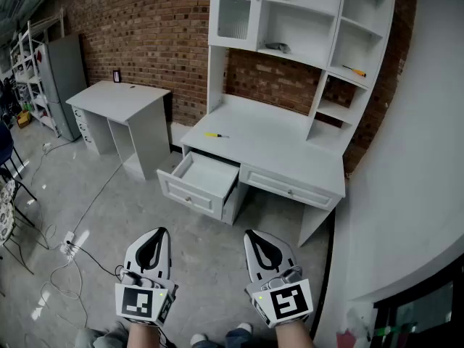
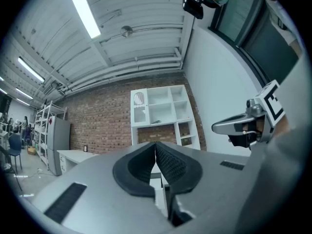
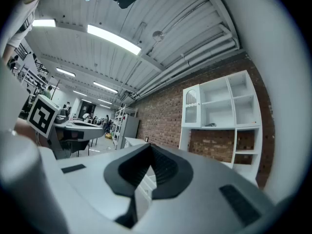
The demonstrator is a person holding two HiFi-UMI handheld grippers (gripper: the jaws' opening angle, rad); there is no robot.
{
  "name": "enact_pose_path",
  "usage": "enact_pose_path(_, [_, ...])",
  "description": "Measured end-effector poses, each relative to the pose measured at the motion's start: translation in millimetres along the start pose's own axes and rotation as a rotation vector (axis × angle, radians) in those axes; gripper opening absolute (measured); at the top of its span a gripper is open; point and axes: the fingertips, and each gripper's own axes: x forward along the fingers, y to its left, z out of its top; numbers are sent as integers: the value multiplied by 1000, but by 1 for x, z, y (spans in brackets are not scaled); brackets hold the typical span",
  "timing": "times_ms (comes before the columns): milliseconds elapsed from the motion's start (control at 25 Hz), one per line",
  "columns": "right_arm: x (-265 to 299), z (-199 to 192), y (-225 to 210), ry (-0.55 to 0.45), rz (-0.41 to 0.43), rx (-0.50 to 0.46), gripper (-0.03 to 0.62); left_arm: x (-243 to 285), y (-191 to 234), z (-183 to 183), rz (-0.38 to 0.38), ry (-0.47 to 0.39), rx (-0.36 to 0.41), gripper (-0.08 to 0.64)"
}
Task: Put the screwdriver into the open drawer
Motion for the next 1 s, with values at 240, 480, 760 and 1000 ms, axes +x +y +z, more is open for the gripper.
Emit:
enact_pose_path(240, [-1,12,49,10,-8,-6,9,-32,31,6,-19,-16,-22,15])
enact_pose_path(480, [13,13,72,1,-10,16,9,-37,52,-1,-32,-13,-39,15])
enact_pose_path(760, [47,-9,53,25,-21,36,9,-1,73,-22,-18,15,-48,15])
enact_pose_path(1000, [120,-39,3,39,0,52,9,76,96,-49,16,35,-50,15])
